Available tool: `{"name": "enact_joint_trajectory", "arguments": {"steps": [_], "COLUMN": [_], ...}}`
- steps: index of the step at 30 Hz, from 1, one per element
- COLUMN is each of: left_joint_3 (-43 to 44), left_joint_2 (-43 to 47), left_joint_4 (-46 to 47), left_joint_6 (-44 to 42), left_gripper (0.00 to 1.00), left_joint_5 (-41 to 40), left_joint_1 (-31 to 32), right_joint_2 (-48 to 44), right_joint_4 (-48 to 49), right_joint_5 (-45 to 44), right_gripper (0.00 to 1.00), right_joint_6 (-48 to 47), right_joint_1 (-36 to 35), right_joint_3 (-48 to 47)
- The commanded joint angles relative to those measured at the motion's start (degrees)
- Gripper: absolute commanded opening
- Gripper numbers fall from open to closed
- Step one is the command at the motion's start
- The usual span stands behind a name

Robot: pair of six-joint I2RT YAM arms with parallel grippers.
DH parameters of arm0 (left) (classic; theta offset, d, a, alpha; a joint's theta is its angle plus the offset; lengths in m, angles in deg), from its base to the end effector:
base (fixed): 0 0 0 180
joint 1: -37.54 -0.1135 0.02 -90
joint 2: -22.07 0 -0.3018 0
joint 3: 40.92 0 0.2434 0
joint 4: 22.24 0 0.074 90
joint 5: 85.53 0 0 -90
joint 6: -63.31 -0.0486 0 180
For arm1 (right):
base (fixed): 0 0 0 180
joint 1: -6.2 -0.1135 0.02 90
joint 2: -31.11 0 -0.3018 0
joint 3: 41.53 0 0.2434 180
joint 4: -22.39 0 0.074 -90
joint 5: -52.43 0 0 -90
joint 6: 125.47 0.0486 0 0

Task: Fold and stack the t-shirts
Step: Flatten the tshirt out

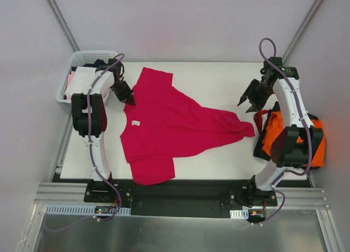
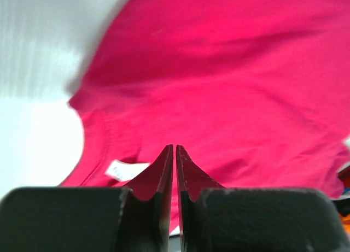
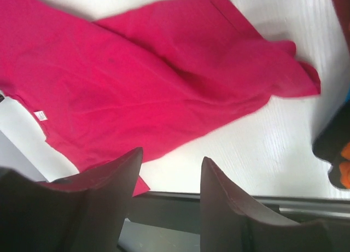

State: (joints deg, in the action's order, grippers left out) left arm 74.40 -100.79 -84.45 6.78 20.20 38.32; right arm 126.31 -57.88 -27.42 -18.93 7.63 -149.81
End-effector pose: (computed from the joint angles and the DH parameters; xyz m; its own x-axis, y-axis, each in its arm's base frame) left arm 0.4666 -0.0195 0.2218 -0.8415 -0.5194 -0.1484 -0.4282 0.8088 -0.4031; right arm 0.3318 0.0003 0.3568 -0.8958 0.3027 -0.3254 0.2204 0.9384 0.2661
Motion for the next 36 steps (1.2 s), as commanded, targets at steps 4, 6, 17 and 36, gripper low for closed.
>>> {"name": "enact_joint_trajectory", "arguments": {"steps": [4, 6, 17, 36], "left_joint_3": [11.4, 10.8, -11.4, -11.1], "left_joint_2": [0.1, -0.3, 8.4, 7.3], "left_joint_4": [2.7, 3.5, 9.2, 10.0], "left_joint_6": [-0.1, -0.5, -4.4, -3.4], "left_gripper": [0.06, 0.06, 0.05, 0.05], "left_joint_5": [10.3, 12.3, 12.5, 13.2], "left_joint_1": [9.0, 10.2, 12.1, 12.1], "right_joint_2": [14.3, 19.6, 34.0, 36.3], "right_joint_4": [14.5, 16.9, 27.3, 30.3], "right_joint_5": [20.0, 27.0, 42.5, 40.5], "right_gripper": [0.49, 0.49, 0.48, 0.47], "right_joint_6": [-0.7, -0.9, 0.6, -1.2], "right_joint_1": [-0.7, -0.9, -2.6, -9.9], "right_joint_3": [-5.2, -7.5, -13.2, -4.7]}}
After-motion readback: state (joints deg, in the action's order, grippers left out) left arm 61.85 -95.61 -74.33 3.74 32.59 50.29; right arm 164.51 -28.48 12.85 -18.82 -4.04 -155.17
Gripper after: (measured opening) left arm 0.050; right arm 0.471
